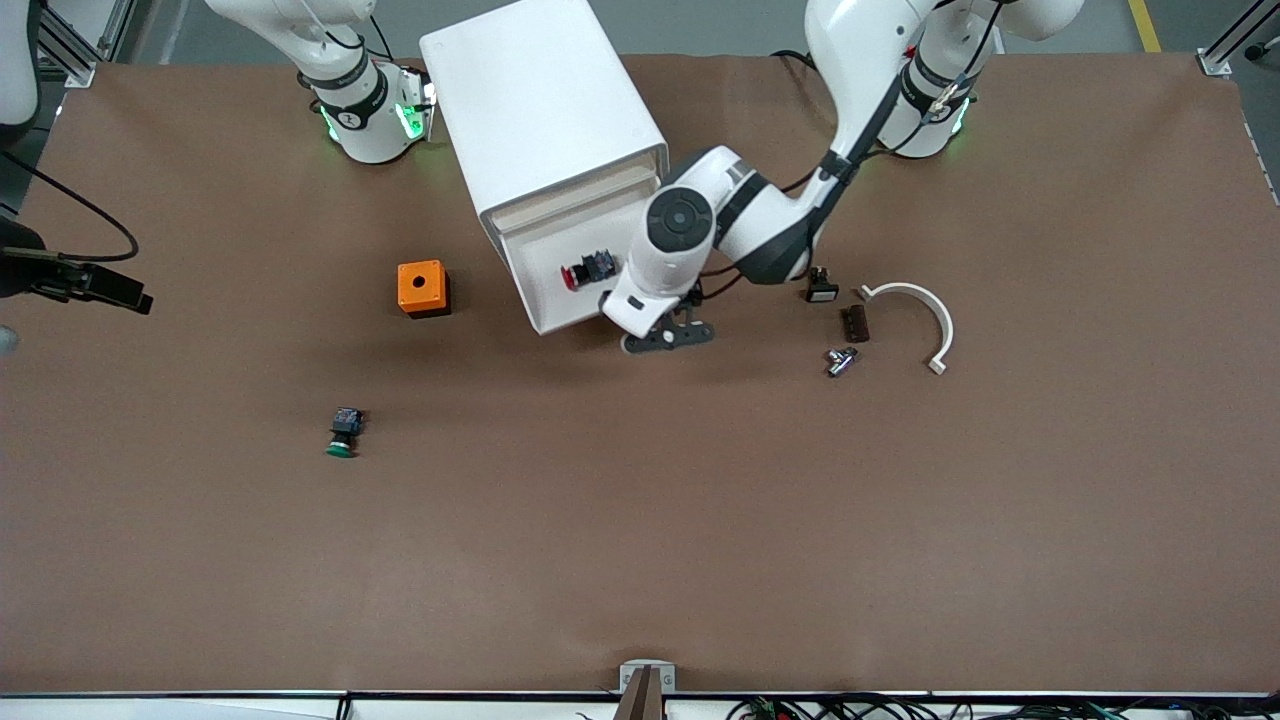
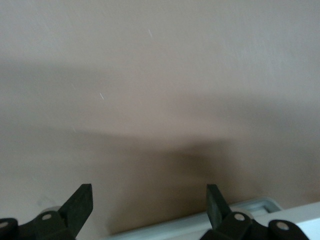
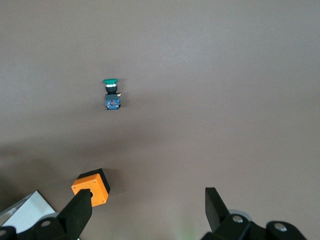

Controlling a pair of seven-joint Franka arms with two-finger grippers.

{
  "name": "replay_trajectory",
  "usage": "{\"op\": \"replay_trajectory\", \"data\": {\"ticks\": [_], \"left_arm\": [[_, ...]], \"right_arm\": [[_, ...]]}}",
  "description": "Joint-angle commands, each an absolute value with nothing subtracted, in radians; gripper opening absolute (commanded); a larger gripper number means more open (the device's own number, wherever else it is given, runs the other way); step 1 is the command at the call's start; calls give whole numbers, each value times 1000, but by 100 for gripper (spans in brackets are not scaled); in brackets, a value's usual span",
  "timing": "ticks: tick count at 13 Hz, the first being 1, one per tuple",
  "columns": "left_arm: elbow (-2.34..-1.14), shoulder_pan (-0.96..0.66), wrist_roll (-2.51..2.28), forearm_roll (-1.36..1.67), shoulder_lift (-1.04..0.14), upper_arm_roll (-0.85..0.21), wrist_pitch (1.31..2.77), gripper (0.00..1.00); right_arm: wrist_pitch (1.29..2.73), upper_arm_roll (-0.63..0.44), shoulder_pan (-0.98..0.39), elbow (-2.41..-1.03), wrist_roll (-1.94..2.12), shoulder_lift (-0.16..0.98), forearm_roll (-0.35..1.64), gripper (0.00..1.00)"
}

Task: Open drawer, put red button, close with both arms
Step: 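Push the drawer closed into the cabinet with the left gripper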

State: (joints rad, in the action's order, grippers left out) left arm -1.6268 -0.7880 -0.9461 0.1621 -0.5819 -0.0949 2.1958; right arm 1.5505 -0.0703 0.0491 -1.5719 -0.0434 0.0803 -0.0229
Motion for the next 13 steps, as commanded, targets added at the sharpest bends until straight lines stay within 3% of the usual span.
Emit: {"op": "replay_trajectory", "data": {"ticks": [1, 6, 13], "left_arm": [[-1644, -847, -1064, 179, -562, -90, 2171, 100], [-1647, -854, -1233, 183, -574, -219, 2161, 100], [-1637, -813, -1296, 183, -586, -256, 2152, 100]], "right_arm": [[1516, -54, 77, -1499, -41, 94, -34, 100], [1425, -51, 86, -1515, -49, 49, -12, 100], [1548, -54, 86, -1701, 51, -83, 15, 100]]}}
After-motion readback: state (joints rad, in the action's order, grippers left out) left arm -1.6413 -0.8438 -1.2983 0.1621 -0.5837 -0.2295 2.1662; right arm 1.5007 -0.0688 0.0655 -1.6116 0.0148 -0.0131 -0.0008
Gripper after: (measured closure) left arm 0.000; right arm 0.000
